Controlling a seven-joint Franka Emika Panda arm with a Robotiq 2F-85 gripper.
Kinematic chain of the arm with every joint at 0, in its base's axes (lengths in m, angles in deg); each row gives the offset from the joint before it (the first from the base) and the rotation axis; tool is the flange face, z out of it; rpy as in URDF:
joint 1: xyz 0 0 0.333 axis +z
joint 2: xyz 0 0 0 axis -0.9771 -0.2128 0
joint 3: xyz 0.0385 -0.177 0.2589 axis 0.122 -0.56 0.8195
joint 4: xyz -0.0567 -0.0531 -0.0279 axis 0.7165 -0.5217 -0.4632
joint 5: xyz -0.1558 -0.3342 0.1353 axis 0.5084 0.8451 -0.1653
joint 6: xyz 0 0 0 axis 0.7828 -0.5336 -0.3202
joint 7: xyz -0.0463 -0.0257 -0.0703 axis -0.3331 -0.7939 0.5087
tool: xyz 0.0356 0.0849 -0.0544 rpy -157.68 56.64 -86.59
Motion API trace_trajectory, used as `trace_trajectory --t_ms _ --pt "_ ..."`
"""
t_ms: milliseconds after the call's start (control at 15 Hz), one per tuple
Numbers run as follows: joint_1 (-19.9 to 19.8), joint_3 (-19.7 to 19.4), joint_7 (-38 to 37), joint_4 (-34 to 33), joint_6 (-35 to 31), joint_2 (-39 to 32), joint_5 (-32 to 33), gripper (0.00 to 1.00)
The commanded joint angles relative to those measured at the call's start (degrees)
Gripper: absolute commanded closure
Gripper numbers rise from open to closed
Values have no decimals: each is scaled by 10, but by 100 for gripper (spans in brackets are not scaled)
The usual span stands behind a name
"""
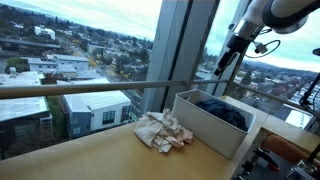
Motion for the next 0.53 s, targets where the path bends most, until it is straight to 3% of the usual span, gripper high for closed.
trace_trajectory --t_ms 0,267,467 --pt "50 50 -50 6 8 16 18 0" --pt "97 95 -79 -8 -27 -67 25 0" --pt "110 91 -70 -21 -62 -153 60 0"
